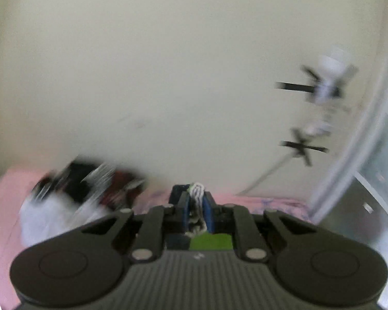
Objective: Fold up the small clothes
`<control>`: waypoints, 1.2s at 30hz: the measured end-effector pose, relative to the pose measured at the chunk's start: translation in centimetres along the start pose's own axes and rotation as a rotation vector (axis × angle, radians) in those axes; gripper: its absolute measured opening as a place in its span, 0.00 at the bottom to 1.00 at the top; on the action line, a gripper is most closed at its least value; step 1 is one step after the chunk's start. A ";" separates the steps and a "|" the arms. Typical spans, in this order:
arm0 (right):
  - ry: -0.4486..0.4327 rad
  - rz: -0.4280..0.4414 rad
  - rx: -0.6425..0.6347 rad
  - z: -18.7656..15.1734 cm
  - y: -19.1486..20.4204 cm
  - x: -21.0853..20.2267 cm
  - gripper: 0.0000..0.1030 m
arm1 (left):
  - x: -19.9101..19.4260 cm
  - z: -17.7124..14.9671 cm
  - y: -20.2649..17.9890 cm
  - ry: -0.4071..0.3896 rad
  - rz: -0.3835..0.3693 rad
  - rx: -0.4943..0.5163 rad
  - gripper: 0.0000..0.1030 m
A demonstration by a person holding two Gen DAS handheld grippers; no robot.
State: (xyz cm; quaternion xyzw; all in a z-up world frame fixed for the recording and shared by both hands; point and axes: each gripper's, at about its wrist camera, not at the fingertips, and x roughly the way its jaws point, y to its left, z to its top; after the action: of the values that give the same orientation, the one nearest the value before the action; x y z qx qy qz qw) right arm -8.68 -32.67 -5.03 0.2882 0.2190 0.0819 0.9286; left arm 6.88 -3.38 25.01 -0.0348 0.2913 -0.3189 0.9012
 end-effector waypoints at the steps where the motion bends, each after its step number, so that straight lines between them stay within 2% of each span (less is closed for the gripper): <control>1: -0.008 0.007 0.010 0.0 -0.2 -0.3 0.69 | 1.4 1.1 -2.6 0.010 -0.022 0.044 0.11; 5: -0.021 0.017 0.031 0.0 -0.4 -0.4 0.71 | 8.4 3.2 -12.3 0.088 -0.124 0.186 0.12; 7: -0.020 0.017 0.040 -0.1 -0.5 -0.4 0.71 | 12.0 2.9 -16.6 0.131 -0.174 0.264 0.21; 8: -0.020 0.015 0.045 -0.1 -0.6 -0.4 0.71 | 13.6 2.4 -18.2 0.149 -0.175 0.287 0.33; 9: -0.021 0.014 0.049 -0.2 -0.6 -0.7 0.72 | 15.1 1.8 -19.2 0.170 -0.168 0.302 0.39; 11: -0.023 0.016 0.053 -0.2 -0.6 -0.8 0.72 | 17.4 0.4 -19.7 0.204 -0.179 0.306 0.41; 13: -0.024 0.020 0.053 -0.2 -0.7 -0.9 0.72 | 19.0 -0.5 -18.3 0.237 -0.154 0.284 0.41; 15: -0.023 0.033 0.055 -0.1 -0.8 -0.9 0.71 | 19.6 -1.7 -15.9 0.245 -0.075 0.271 0.44; 17: -0.017 0.054 0.078 0.2 -1.1 -1.4 0.70 | 20.7 -3.3 -12.9 0.262 0.022 0.271 0.50; 20: -0.040 0.066 0.076 2.2 -2.1 -4.1 0.69 | 22.8 -5.9 -7.7 0.331 0.122 0.243 0.52; 22: -0.097 -0.035 0.021 4.6 -3.0 -6.3 0.69 | 24.2 -7.5 -4.3 0.379 0.135 0.201 0.58; 24: -0.133 -0.175 -0.027 7.3 -4.8 -7.0 0.70 | 25.3 -9.2 -1.4 0.414 0.118 0.129 0.65; 26: -0.114 -0.283 -0.011 9.8 -7.3 -6.0 0.70 | 26.6 -10.9 0.4 0.437 0.068 0.051 0.79; 28: -0.053 -0.320 -0.026 11.2 -9.1 -3.8 0.67 | 27.0 -12.4 1.3 0.426 0.021 0.013 0.84; 29: -0.018 -0.336 -0.034 11.6 -9.9 -2.4 0.62 | 27.3 -13.2 1.3 0.413 0.007 0.007 0.82; 30: 0.031 -0.347 -0.044 11.7 -10.6 -0.7 0.43 | 27.3 -13.9 1.1 0.402 -0.004 0.008 0.77; 32: 0.101 -0.366 -0.070 11.6 -11.3 1.8 0.24 | 27.8 -15.2 0.3 0.386 0.006 0.043 0.33; 33: 0.083 -0.382 -0.103 11.7 -10.9 2.1 0.15 | 27.7 -15.5 -0.3 0.350 0.050 0.084 0.23; 34: 0.068 -0.382 -0.119 12.1 -10.6 2.0 0.13 | 27.2 -15.7 -0.6 0.319 0.067 0.109 0.13; 36: -0.030 -0.354 -0.116 12.9 -10.0 0.5 0.10 | 25.8 -15.6 -0.3 0.249 0.052 0.061 0.12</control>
State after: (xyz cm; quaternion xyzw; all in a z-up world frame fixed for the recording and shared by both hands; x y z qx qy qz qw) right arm -2.10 -47.16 -1.43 0.1922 0.2474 -0.0743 0.9467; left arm 14.35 -17.08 -0.77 0.0398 0.3918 -0.3061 0.8667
